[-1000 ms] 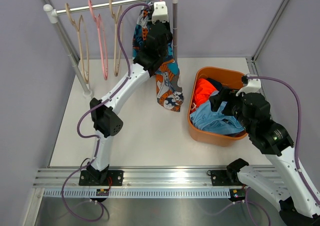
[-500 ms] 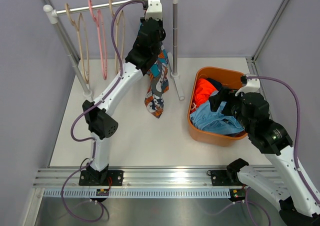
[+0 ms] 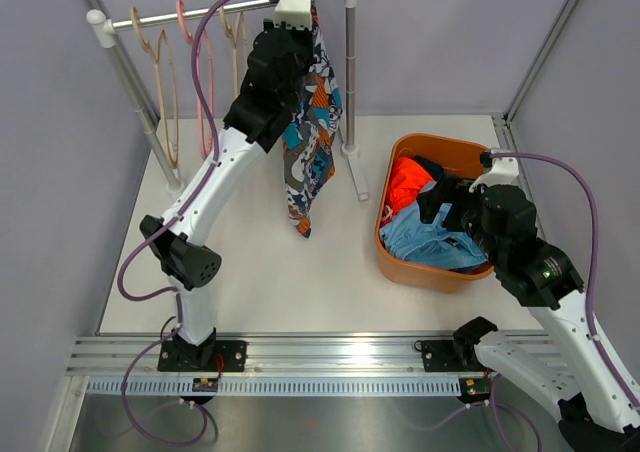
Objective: Remove the shorts from the hanger
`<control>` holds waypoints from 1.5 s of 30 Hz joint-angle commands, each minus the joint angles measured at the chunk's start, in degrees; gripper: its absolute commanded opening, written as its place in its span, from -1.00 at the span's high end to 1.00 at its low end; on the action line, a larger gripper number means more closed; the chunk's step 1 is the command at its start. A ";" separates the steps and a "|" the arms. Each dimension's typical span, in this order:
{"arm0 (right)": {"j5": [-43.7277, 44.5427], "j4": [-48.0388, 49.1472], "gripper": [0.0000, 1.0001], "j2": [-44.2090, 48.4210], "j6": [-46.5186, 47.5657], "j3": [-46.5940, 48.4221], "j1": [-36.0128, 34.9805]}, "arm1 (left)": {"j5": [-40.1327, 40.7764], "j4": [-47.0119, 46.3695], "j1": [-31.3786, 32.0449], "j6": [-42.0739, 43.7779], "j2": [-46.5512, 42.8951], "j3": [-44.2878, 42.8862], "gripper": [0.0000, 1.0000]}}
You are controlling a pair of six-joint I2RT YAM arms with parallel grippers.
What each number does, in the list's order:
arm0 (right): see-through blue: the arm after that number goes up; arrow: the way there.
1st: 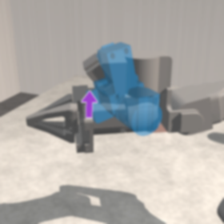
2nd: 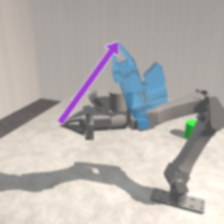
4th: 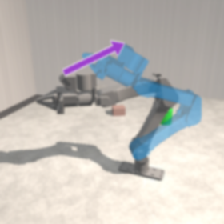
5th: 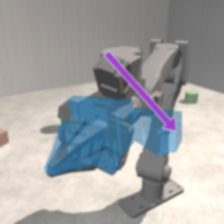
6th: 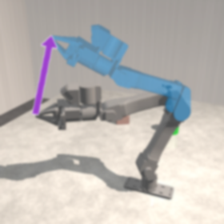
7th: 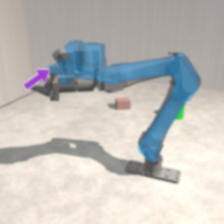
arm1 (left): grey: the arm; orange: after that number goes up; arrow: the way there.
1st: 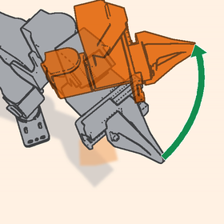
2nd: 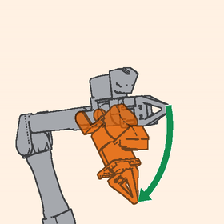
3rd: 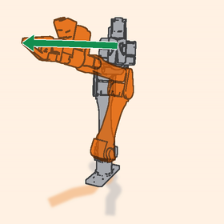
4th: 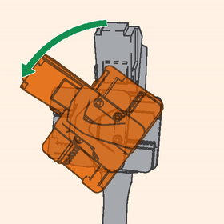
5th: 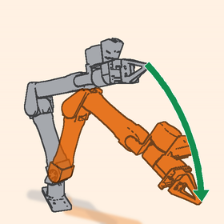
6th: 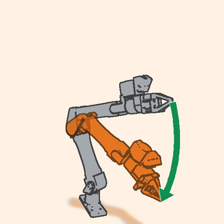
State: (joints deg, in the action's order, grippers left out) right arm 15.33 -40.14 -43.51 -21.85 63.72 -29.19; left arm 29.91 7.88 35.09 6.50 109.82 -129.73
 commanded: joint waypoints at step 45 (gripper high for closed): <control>-23.41 18.78 -0.80 -17.92 14.02 14.85 -4.73 | -47.39 35.10 -0.55 -10.02 -37.31 26.64 1.00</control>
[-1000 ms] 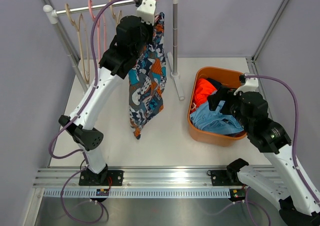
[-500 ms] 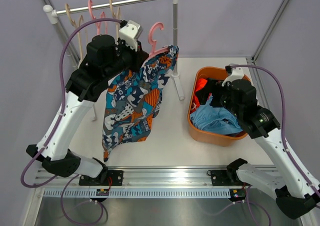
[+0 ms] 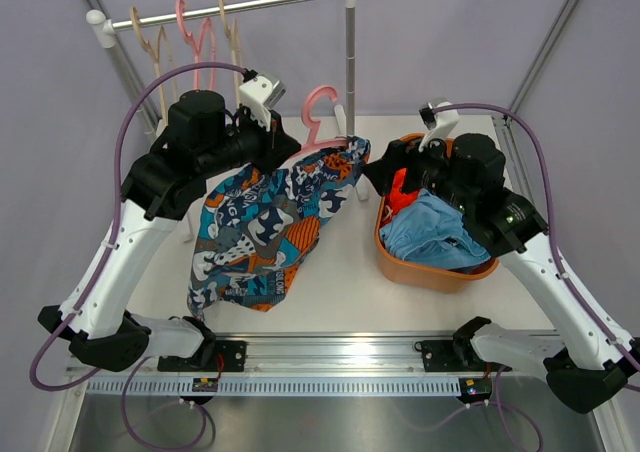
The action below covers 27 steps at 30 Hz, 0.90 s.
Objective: Remove the shorts from the hanger
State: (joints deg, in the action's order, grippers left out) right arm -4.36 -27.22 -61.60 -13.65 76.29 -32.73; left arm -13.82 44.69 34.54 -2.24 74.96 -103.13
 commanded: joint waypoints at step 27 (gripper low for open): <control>14.47 30.65 -0.76 -11.16 26.22 -4.31 -13.85 | -8.06 -1.97 0.00 -2.68 0.10 -2.16 1.00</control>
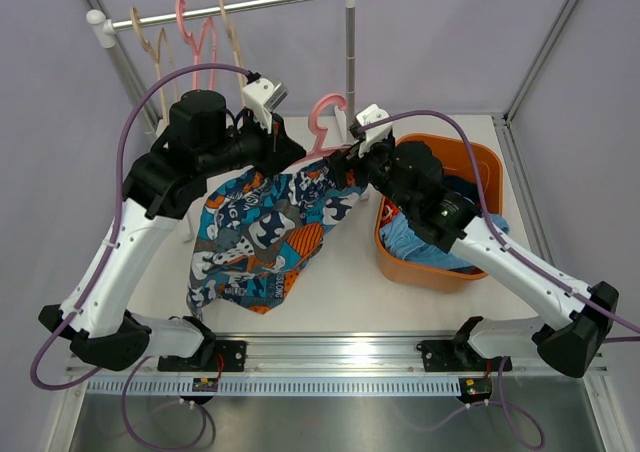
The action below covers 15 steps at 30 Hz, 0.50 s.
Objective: Remove the shorts from the hanger
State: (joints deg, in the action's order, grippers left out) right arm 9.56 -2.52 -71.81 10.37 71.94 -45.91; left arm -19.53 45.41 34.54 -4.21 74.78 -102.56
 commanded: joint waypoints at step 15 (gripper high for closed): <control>-1.21 14.04 0.90 -0.62 3.69 -3.74 -0.67 | -2.53 -1.90 0.00 -0.54 0.89 -3.61 1.00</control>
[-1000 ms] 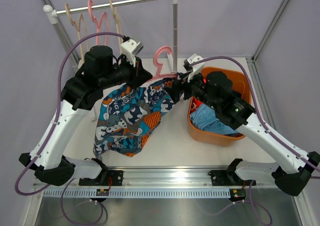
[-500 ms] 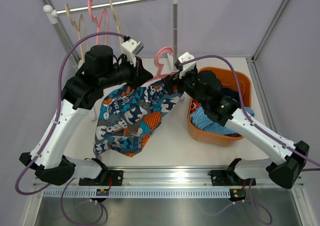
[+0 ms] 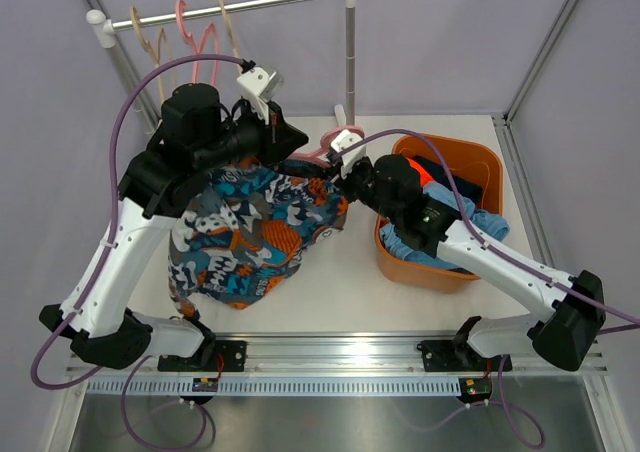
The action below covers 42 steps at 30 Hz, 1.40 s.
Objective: Remove the shorts from the hanger
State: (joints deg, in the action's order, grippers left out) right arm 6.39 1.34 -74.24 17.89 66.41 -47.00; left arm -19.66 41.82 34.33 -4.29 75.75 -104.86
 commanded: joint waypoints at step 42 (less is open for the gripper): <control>-15.45 -24.63 1.00 12.10 1.18 12.77 -1.07 | 0.86 17.32 4.26 23.79 6.25 -29.16 -0.98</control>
State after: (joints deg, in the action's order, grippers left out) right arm -5.91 -22.96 -63.81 18.33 75.20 -47.13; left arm -18.24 57.01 38.35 12.80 79.55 -131.04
